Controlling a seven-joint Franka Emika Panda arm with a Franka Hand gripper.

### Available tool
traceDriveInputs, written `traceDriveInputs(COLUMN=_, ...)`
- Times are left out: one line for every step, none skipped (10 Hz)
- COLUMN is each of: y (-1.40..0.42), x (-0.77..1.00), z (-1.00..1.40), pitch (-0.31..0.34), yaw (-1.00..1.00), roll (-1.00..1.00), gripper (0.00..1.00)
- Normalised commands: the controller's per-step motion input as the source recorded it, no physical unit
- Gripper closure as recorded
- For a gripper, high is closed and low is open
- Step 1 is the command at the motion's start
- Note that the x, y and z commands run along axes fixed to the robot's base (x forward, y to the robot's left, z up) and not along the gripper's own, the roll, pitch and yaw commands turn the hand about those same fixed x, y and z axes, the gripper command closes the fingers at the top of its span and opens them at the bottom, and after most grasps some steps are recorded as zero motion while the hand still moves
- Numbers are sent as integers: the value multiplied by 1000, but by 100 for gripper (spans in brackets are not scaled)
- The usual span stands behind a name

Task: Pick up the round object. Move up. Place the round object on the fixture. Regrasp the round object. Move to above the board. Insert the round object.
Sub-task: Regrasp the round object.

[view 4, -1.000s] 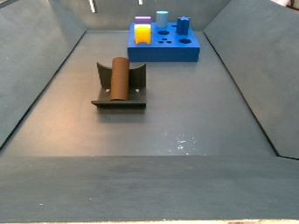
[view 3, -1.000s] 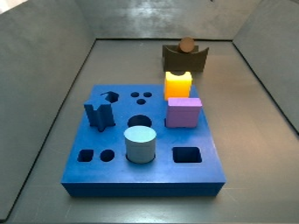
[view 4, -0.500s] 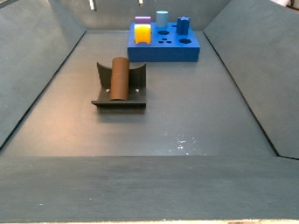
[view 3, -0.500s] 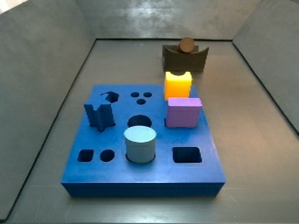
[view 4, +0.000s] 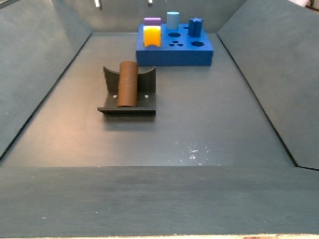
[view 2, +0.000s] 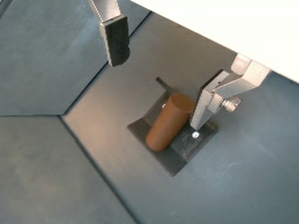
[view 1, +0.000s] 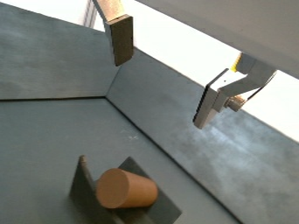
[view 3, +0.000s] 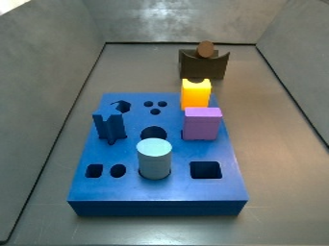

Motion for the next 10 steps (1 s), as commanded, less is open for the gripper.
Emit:
traceDriveInputs(y=-36, x=49, z=-11, pitch=39, yaw=33, roll=1000, gripper=0)
traceDriveInputs(y=-35, x=55, z=-14, pitch=59, yaw=40, roll=1000, gripper=0)
traceDriveInputs(y=-35, x=61, z=-17, pitch=84, yaw=50, roll=1000, gripper=0)
traceDriveInputs(y=-40, x=71, z=-18, pitch=126, yaw=72, roll=1000, gripper=0)
traceDriveInputs(y=-43, x=79, z=-20, pitch=167, yaw=96, roll=1000, gripper=0)
traceDriveInputs(y=-46, x=86, z=-21, pitch=199, yaw=120, roll=1000, gripper=0)
traceDriveInputs(y=-44, x=96, z=-19, pitch=227, yaw=116, roll=785, gripper=0)
traceDriveInputs(y=-44, x=99, z=-22, pitch=220, yaw=133, roll=607, gripper=0)
traceDriveInputs(y=-43, x=96, z=-21, pitch=195, yaw=167, roll=421, gripper=0)
traceDriveInputs(y=-39, x=89, z=-16, pitch=166, yaw=188, roll=336, gripper=0)
